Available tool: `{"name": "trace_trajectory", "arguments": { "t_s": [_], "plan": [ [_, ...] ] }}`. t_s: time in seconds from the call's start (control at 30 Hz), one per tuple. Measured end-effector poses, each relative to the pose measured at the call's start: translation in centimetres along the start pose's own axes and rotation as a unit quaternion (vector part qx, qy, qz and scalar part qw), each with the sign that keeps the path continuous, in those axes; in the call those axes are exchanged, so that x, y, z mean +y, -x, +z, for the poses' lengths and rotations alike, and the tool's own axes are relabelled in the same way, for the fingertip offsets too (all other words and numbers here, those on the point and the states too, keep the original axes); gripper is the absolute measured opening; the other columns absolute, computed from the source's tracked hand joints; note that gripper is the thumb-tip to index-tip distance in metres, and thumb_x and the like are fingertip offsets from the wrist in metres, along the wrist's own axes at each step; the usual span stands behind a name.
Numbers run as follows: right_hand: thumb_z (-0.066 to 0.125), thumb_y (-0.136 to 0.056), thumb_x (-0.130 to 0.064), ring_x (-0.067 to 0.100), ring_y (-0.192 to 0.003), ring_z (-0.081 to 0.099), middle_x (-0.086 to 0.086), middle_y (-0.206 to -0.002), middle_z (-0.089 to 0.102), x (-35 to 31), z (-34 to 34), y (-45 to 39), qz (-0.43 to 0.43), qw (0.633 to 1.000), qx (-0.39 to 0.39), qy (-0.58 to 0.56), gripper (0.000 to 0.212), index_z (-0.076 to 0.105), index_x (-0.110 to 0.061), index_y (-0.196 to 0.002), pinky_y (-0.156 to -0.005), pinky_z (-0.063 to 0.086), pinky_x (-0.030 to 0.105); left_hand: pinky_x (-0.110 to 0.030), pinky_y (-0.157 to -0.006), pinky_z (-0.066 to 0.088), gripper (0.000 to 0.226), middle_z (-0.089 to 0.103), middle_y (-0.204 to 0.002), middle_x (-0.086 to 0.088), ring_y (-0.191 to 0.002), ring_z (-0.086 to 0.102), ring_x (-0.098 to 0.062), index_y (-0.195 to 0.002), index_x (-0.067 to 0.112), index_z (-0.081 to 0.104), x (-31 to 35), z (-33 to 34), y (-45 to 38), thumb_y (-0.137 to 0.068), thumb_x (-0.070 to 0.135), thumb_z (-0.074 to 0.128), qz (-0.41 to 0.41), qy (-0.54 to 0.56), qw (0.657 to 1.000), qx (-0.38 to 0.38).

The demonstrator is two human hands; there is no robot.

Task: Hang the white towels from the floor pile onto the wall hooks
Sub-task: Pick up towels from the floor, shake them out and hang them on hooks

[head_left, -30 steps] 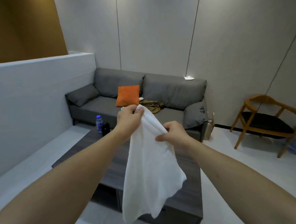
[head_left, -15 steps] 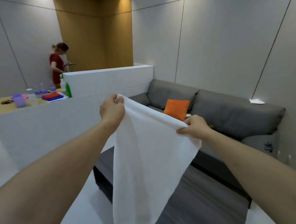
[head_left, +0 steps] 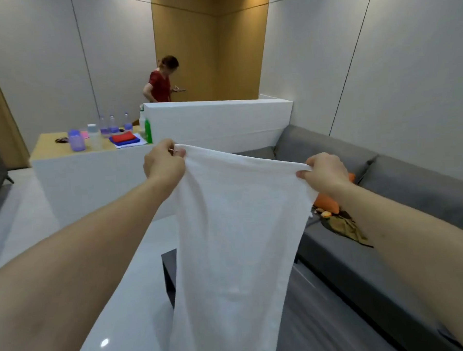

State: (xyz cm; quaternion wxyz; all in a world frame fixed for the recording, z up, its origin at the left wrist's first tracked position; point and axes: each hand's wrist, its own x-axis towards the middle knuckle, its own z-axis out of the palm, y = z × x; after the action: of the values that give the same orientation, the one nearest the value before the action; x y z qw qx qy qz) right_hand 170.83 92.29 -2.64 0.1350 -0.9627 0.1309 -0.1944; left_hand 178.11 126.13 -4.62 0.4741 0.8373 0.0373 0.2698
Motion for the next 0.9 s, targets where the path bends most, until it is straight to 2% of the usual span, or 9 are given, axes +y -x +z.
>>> {"name": "trace_trajectory", "arguments": {
  "t_s": [0.17,0.27,0.37,0.47,0.53,0.7,0.9],
  "plan": [
    [0.065,-0.086,-0.035,0.031,-0.08,0.056,0.005,-0.077,0.061,-1.3,2.4,-7.3,-0.029,0.999,0.016,-0.009,0.016,0.063,-0.024,-0.075,-0.065,0.039,0.031,-0.03,-0.072,0.038,0.012,0.063,-0.088,0.0,-0.082,0.054,-0.024,-0.081,0.025,0.057,-0.1,2.8,-5.2,-0.091,0.032,0.058,-0.016,-0.011,1.0,0.025],
    [0.066,-0.086,-0.03,0.029,-0.076,0.055,0.006,-0.073,0.06,-1.5,3.3,-10.5,-0.041,0.997,0.028,-0.051,0.012,0.069,-0.023,-0.076,-0.064,0.037,0.03,-0.029,-0.074,0.039,0.009,0.065,-0.092,0.002,-0.085,0.056,-0.023,-0.09,0.025,0.063,0.2,3.9,-7.2,-0.091,0.032,0.056,-0.011,-0.025,0.999,0.041],
    [0.067,-0.086,-0.025,0.027,-0.077,0.056,0.007,-0.073,0.063,-1.0,4.2,-12.4,-0.073,0.994,0.036,-0.077,0.011,0.07,-0.02,-0.077,-0.065,0.034,0.027,-0.03,-0.078,0.043,0.016,0.066,-0.096,0.002,-0.09,0.057,-0.022,-0.099,0.024,0.065,0.4,4.5,-8.0,-0.09,0.033,0.055,-0.011,-0.031,0.998,0.051],
    [0.068,-0.086,-0.025,0.029,-0.081,0.059,0.012,-0.078,0.068,0.2,5.3,-13.0,-0.097,0.989,0.04,-0.1,0.013,0.074,-0.014,-0.083,-0.065,0.04,0.03,-0.03,-0.075,0.041,0.015,0.063,-0.091,0.002,-0.087,0.055,-0.023,-0.092,0.024,0.063,0.3,5.3,-7.3,-0.09,0.034,0.053,-0.015,-0.044,0.997,0.065],
    [0.069,-0.085,-0.026,0.029,-0.082,0.06,0.011,-0.078,0.069,1.4,6.1,-12.7,-0.111,0.987,0.037,-0.115,0.014,0.075,-0.013,-0.085,-0.068,0.042,0.03,-0.03,-0.073,0.038,0.013,0.061,-0.088,0.002,-0.084,0.053,-0.023,-0.087,0.024,0.06,0.2,5.9,-5.9,-0.09,0.034,0.053,-0.025,-0.055,0.996,0.073],
    [0.071,-0.083,-0.025,0.027,-0.078,0.06,0.007,-0.071,0.066,6.3,8.4,-10.2,-0.14,0.98,-0.009,-0.141,0.01,0.075,-0.015,-0.081,-0.065,0.036,0.028,-0.03,-0.073,0.041,0.01,0.064,-0.089,0.002,-0.086,0.056,-0.021,-0.088,0.025,0.064,0.0,7.1,0.8,-0.089,0.032,0.057,-0.054,-0.09,0.991,0.083],
    [0.07,-0.084,-0.021,0.023,-0.077,0.059,0.008,-0.077,0.069,15.2,11.2,-4.2,-0.182,0.965,-0.108,-0.154,0.009,0.076,-0.015,-0.085,-0.064,0.032,0.025,-0.031,-0.071,0.042,0.008,0.063,-0.085,0.002,-0.081,0.057,-0.022,-0.085,0.026,0.062,0.5,9.0,15.2,-0.091,0.03,0.058,-0.112,-0.153,0.977,0.097]
  ]
}}
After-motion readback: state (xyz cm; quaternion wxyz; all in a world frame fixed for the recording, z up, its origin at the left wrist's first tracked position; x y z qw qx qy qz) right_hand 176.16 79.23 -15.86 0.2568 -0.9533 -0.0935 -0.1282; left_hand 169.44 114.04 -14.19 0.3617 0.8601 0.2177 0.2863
